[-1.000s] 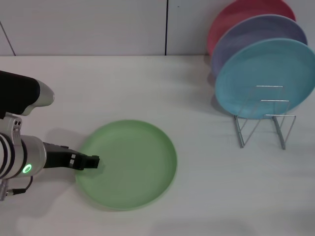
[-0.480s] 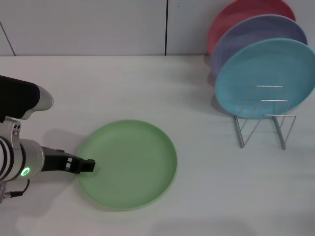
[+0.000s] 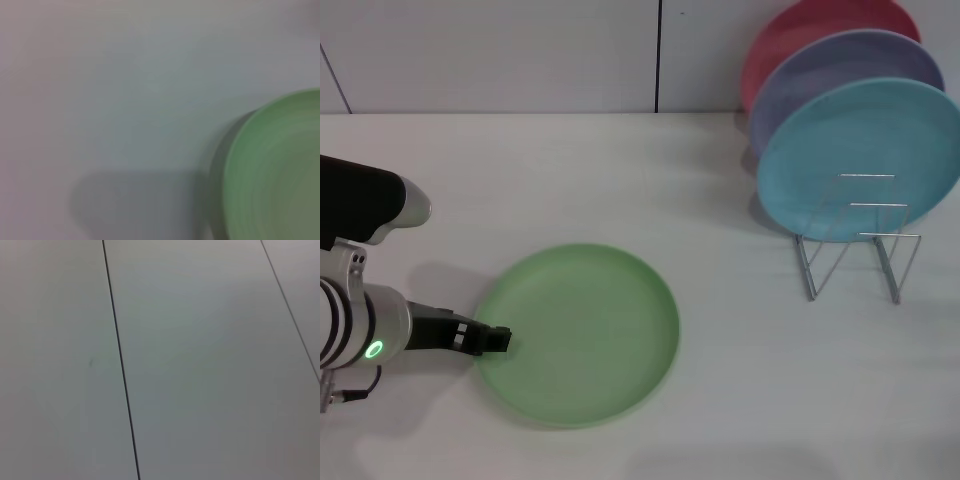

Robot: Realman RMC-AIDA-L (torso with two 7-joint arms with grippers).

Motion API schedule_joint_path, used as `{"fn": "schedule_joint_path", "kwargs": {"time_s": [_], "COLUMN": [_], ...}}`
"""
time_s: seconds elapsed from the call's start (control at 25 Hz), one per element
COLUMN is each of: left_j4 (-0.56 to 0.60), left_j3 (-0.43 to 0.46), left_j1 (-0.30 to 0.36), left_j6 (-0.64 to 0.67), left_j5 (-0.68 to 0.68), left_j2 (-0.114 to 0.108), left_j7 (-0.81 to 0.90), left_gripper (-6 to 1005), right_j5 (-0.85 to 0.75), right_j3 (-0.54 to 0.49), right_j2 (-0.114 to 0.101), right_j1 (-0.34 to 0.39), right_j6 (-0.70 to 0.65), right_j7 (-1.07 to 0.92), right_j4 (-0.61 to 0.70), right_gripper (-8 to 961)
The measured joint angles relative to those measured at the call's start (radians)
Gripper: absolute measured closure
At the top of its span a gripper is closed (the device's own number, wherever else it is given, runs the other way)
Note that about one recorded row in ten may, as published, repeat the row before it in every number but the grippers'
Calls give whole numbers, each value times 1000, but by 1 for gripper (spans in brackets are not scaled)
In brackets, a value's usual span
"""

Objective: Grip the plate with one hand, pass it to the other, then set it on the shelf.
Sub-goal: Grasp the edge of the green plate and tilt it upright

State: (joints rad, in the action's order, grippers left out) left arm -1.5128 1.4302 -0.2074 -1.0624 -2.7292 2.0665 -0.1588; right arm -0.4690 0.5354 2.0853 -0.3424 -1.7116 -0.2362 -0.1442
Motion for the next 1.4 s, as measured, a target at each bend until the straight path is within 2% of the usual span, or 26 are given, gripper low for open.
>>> {"fn": "schedule_joint_path", "kwargs": {"time_s": [0.12,0.32,0.68,0.88,1.08,1.4], "left_j4": [-1,16,8,11,13,-53], "left_j3": [-2,-2,1,-4,-11,-18], "left_j1": [-5,-20,-20,-33,-48,-44], "left_j6": [-9,-14,-25,-45,-63,-73], "left_j5": [0,0,0,-10,-31,-33], "left_j2": [-1,-1,0,-1,2,1], "left_j7": [0,1,0,-5,-1,-1], "left_gripper": [211,402,563,608,852,908], "right_j5": [-2,-6,-7,-7,-7,-7], "right_j3": [0,0,0,0,0,0], "right_j2": [1,1,1,1,1,1], "right_j1": [0,0,0,0,0,3], "right_j6": [-2,-2,-2,-2,-12,-29], "right_j7": [-1,-3,-3,-3,-3,-6], "right_j4": [0,0,0,0,0,0], "right_gripper": [213,213,213,214,214,214]}}
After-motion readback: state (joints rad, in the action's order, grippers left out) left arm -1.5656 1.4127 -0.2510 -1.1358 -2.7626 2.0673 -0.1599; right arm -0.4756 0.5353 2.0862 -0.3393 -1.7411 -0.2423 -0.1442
